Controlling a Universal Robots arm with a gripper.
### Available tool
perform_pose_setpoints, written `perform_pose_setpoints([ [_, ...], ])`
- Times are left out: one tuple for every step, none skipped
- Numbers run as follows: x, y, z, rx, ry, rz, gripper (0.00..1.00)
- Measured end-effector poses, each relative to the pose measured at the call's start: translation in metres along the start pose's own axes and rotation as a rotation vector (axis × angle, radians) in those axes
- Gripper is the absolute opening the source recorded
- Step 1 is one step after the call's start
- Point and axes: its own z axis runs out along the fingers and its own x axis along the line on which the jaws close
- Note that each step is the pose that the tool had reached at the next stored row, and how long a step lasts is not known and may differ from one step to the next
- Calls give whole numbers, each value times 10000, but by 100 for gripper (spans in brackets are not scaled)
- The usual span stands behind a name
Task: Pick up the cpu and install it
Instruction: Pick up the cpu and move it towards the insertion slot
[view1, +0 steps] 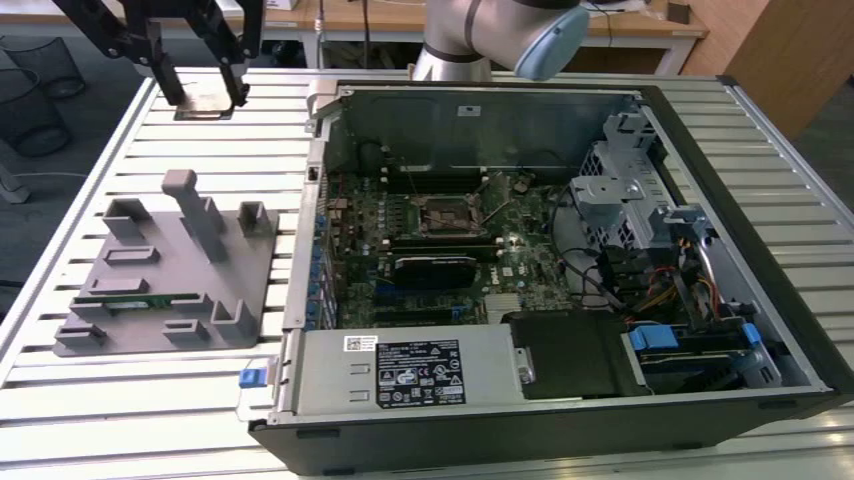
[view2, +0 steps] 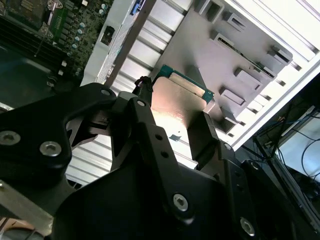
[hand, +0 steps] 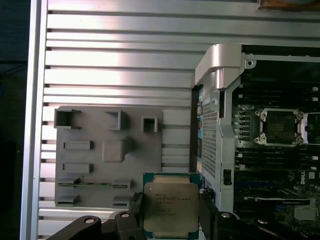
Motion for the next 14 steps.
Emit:
perform_pose_setpoints([
  [-17,0,0,0,0,0,53],
  [-38,0,0,0,0,0,53],
  [-57,-1,0,0,0,0,53],
  [-74,-1,0,0,0,-1,53],
  [-89,0,0,0,0,-1,53],
  [-106,5,1,-1,0,-1,53],
  [-120,12,1,0,0,-1,53],
  [-134,20,1,1,1,-1,53],
  [-148,28,2,0,0,-1,53],
  [-161,40,2,0,1,1,53],
  [-172,57,3,0,0,1,53],
  [-182,80,5,0,-1,0,53],
  [-193,103,6,-1,-1,-1,53],
  [-208,124,7,0,0,0,53],
])
